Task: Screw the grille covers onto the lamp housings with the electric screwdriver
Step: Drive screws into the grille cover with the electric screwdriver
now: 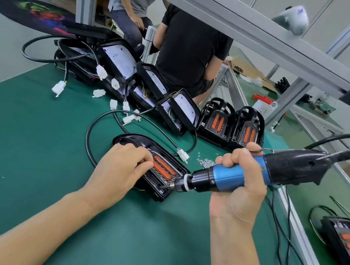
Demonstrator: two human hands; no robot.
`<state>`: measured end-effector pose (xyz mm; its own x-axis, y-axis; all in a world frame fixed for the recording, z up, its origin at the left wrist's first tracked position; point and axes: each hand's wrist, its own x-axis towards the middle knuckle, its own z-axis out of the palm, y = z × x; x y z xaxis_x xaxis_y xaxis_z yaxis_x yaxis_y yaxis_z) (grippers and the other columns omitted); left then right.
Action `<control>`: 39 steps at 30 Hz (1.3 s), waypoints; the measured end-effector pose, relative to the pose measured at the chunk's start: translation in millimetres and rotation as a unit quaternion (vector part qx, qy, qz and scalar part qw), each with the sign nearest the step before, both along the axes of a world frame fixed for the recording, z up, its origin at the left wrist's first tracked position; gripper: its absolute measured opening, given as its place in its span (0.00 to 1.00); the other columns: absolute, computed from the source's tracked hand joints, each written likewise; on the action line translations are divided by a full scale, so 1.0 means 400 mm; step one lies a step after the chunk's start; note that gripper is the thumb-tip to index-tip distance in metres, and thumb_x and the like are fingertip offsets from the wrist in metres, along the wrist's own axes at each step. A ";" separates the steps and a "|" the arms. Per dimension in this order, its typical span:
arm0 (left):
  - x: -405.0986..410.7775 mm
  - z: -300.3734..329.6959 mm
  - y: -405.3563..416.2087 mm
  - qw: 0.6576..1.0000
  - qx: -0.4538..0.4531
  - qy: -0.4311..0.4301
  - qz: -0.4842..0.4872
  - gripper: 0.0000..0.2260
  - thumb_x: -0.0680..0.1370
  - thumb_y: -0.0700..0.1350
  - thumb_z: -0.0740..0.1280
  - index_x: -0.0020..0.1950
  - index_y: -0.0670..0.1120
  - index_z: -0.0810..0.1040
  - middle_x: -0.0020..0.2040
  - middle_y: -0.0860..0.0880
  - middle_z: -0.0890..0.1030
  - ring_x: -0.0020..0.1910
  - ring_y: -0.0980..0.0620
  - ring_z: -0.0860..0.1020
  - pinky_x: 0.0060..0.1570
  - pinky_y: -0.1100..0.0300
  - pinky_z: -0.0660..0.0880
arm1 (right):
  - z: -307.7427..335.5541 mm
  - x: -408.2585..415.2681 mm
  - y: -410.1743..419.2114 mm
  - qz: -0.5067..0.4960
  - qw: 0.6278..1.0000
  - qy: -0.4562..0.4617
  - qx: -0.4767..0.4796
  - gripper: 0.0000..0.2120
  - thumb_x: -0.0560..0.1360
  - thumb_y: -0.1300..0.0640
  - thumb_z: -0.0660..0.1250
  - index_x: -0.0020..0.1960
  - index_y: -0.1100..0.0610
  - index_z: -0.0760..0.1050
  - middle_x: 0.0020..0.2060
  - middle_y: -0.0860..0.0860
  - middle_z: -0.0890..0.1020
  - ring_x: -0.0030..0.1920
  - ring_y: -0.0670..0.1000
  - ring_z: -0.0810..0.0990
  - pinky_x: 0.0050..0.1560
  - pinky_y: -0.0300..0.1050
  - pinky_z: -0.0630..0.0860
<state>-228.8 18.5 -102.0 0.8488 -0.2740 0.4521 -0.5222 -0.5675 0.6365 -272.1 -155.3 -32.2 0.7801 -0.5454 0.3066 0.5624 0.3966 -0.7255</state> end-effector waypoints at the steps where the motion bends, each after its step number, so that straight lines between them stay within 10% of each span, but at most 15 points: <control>1: 0.001 0.001 -0.003 1.000 0.002 0.002 0.000 0.05 0.79 0.43 0.65 0.43 0.47 0.77 0.38 0.52 0.76 0.41 0.51 0.70 0.44 0.64 0.60 | -0.002 0.001 0.000 0.001 1.000 -0.001 -0.005 0.10 0.68 0.66 0.64 0.46 0.55 0.71 0.29 0.48 0.71 0.27 0.46 0.72 0.35 0.38 0.72; 23: 0.010 -0.008 -0.004 1.000 -0.016 0.007 -0.001 0.04 0.78 0.43 0.65 0.45 0.48 0.78 0.36 0.58 0.75 0.43 0.60 0.71 0.46 0.72 0.63 | -0.009 -0.004 -0.005 0.003 1.000 -0.004 -0.025 0.09 0.69 0.66 0.65 0.43 0.53 0.70 0.27 0.46 0.72 0.28 0.46 0.72 0.38 0.40 0.72; 31: 0.017 0.014 -0.015 0.996 -0.092 0.023 -0.005 0.08 0.76 0.41 0.68 0.43 0.55 0.77 0.40 0.59 0.79 0.44 0.56 0.75 0.47 0.59 0.71 | -0.016 -0.044 -0.082 -0.061 0.989 -0.033 0.131 0.09 0.69 0.60 0.69 0.47 0.54 0.74 0.29 0.45 0.74 0.28 0.44 0.72 0.37 0.36 0.73; 39: 0.052 0.088 -0.125 0.990 -0.095 0.099 -0.044 0.06 0.74 0.41 0.70 0.39 0.52 0.82 0.35 0.57 0.81 0.36 0.63 0.76 0.38 0.75 0.67 | -0.105 -0.098 -0.185 -0.176 0.957 0.018 0.230 0.06 0.76 0.60 0.64 0.42 0.53 0.69 0.29 0.45 0.72 0.29 0.44 0.71 0.42 0.38 0.72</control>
<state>-208.0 -31.7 -66.8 0.9024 -0.2773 0.3299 -0.4191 -0.3862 0.8217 -311.3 -229.2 -74.2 0.5285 -0.8473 -0.0532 0.6982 0.4694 -0.5405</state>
